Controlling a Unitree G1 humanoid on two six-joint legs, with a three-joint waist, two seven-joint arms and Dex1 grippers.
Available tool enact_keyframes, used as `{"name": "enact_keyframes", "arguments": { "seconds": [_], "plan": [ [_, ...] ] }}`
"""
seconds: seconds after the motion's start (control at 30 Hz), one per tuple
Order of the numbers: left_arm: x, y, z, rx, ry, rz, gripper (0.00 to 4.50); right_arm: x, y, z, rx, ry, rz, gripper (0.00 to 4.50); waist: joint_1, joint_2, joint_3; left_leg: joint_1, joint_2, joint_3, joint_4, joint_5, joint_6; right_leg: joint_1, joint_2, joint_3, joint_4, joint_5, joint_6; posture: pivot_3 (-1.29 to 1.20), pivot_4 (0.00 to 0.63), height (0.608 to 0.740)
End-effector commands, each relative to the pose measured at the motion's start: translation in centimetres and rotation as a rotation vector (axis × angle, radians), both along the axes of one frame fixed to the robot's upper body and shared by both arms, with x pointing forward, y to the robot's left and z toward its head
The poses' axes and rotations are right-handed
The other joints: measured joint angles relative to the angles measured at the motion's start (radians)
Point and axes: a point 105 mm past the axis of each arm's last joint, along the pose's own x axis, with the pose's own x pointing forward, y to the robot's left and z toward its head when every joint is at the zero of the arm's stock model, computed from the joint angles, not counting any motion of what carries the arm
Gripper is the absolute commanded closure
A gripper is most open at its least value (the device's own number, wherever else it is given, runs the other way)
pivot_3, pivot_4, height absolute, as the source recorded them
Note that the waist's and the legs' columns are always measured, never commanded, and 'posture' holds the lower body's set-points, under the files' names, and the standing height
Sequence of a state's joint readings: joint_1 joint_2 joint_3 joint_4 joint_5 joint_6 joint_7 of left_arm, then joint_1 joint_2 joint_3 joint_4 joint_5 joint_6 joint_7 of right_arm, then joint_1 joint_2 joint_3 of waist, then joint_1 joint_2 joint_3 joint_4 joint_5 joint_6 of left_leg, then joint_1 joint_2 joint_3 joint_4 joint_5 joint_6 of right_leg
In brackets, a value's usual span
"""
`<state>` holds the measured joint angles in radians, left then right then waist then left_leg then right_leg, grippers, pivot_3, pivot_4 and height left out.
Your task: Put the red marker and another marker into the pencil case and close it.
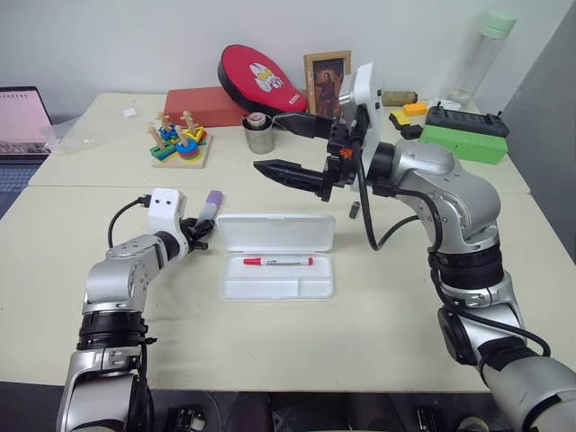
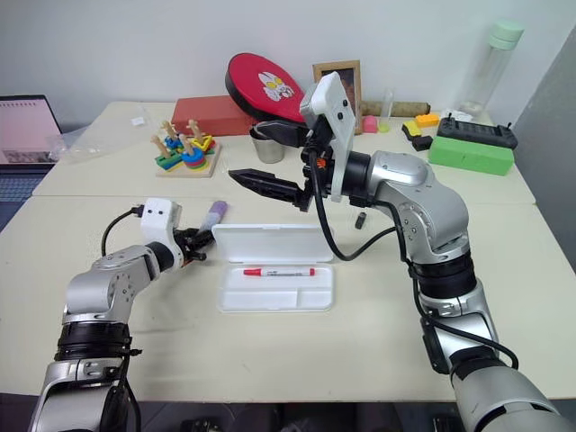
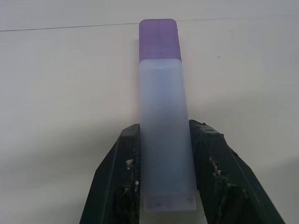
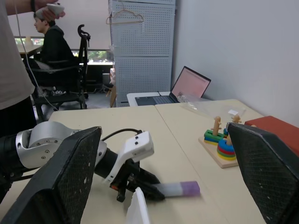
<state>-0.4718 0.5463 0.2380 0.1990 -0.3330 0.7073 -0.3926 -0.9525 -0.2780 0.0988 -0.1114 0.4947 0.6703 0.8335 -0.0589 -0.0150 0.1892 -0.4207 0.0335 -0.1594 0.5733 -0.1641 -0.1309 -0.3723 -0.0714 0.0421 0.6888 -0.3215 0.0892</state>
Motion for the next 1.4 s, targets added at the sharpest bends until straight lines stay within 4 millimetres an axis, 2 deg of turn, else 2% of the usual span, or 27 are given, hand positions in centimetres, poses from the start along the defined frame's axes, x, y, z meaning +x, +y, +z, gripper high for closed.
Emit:
{"name": "enact_keyframes", "arguments": {
  "seconds": [0.03, 0.1, 0.17, 0.23, 0.3, 0.37, 0.47, 0.57, 0.7, 0.8, 0.9, 1.17, 1.4],
  "plan": [
    [-0.4, 0.4, 8.0, -0.030, -0.343, -0.030, 3.31, -0.7, -1.8, 1.6, 0.036, -0.062, 0.009, 0.00, 0.000, 0.000, 0.000, 0.000, 0.000, 0.000, 0.000, 0.000, 0.000, 0.000, 0.000, 0.000, 0.000, 0.000, 0.000, 0.00, 0.150, 0.740],
    [-1.9, -2.2, 11.8, -0.087, -0.456, -0.197, 3.31, -1.3, -3.2, 2.1, 0.048, -0.060, 0.031, 0.00, 0.003, -0.001, 0.000, -0.002, 0.000, 0.000, 0.000, 0.000, 0.000, -0.001, 0.000, 0.000, -0.001, 0.000, 0.000, 0.00, 0.150, 0.740],
    [-4.3, -5.4, 15.4, -0.101, -0.545, -0.412, 3.31, -2.5, -4.8, 2.3, 0.048, -0.050, 0.083, 0.00, 0.010, -0.001, 0.000, -0.004, 0.000, -0.001, 0.000, 0.000, 0.000, 0.000, 0.000, -0.001, -0.003, 0.000, 0.000, 0.00, 0.150, 0.740],
    [-6.6, -8.3, 17.0, -0.070, -0.563, -0.609, 3.31, -3.3, -6.1, 2.2, 0.028, -0.038, 0.104, 0.00, 0.012, -0.001, 0.000, -0.005, 0.000, -0.001, 0.000, 0.000, 0.000, 0.000, 0.000, -0.002, -0.006, 0.000, 0.000, 0.00, 0.150, 0.740],
    [-8.4, -10.4, 16.2, -0.009, -0.486, -0.782, 3.31, -3.8, -7.0, 1.4, -0.018, -0.025, 0.107, 0.00, 0.007, -0.001, 0.000, -0.005, 0.000, -0.001, 0.000, 0.000, 0.000, 0.001, 0.000, -0.002, -0.008, 0.000, 0.000, 0.00, 0.150, 0.740],
    [-10.3, -11.6, 13.7, 0.089, -0.349, -0.934, 3.31, -4.1, -7.6, 0.4, -0.079, -0.027, 0.092, 0.00, 0.000, 0.000, 0.000, -0.004, 0.000, 0.000, -0.001, 0.000, 0.000, 0.001, 0.000, -0.001, -0.008, 0.000, 0.000, 0.00, 0.150, 0.740],
    [-12.5, -12.1, 11.1, 0.168, -0.204, -1.082, 3.31, -4.0, -8.1, -0.3, -0.110, -0.025, 0.058, 0.00, -0.021, 0.003, 0.002, -0.002, 0.000, 0.002, -0.001, 0.000, 0.001, 0.000, 0.000, 0.002, -0.006, 0.000, 0.000, 0.00, 0.150, 0.740],
    [-14.3, -11.7, 8.5, 0.241, -0.040, -1.191, 3.31, -4.0, -8.5, -0.8, -0.133, -0.019, 0.041, 0.00, -0.028, 0.003, 0.003, -0.002, 0.000, 0.002, -0.001, 0.000, 0.001, -0.001, 0.000, 0.002, -0.004, 0.000, 0.000, 0.00, 0.150, 0.740],
    [-13.4, -9.8, 5.1, 0.407, 0.082, -1.186, 3.31, -4.6, -8.4, -2.4, -0.182, 0.009, 0.041, 0.00, -0.020, 0.003, 0.003, -0.002, 0.000, 0.002, -0.001, 0.000, 0.001, 0.000, 0.000, 0.002, -0.005, 0.000, 0.000, 0.00, 0.150, 0.740],
    [-12.5, -9.1, 3.4, 0.504, 0.118, -1.192, 3.31, -4.8, -8.4, -5.6, -0.291, 0.063, 0.031, 0.00, -0.005, 0.003, 0.003, -0.002, 0.000, 0.002, -0.001, -0.001, 0.001, 0.000, 0.000, 0.002, -0.007, 0.000, 0.000, 0.00, 0.150, 0.740],
    [-11.8, -8.9, 2.5, 0.555, 0.126, -1.208, 3.31, -4.9, -8.4, -7.6, -0.365, 0.082, 0.018, 0.00, 0.003, 0.003, 0.003, -0.005, 0.000, 0.002, 0.000, -0.001, 0.001, -0.002, 0.000, 0.001, -0.008, 0.000, 0.000, 0.00, 0.150, 0.740],
    [-10.5, -9.4, 1.8, 0.595, 0.118, -1.271, 3.31, -5.1, -7.8, -8.1, -0.358, 0.084, 0.023, 0.00, 0.004, 0.003, 0.003, -0.005, 0.000, 0.002, 0.000, 0.000, 0.001, -0.002, 0.000, 0.001, -0.008, 0.000, 0.000, 0.00, 0.150, 0.740],
    [-10.3, -9.7, 1.2, 0.614, 0.149, -1.319, 3.31, -5.4, -7.6, -8.3, -0.349, 0.092, 0.019, 0.00, 0.002, 0.003, 0.003, -0.005, 0.000, 0.002, 0.000, 0.000, 0.001, -0.001, 0.000, 0.001, -0.008, 0.000, 0.000, 0.00, 0.150, 0.740]
  ]
}}
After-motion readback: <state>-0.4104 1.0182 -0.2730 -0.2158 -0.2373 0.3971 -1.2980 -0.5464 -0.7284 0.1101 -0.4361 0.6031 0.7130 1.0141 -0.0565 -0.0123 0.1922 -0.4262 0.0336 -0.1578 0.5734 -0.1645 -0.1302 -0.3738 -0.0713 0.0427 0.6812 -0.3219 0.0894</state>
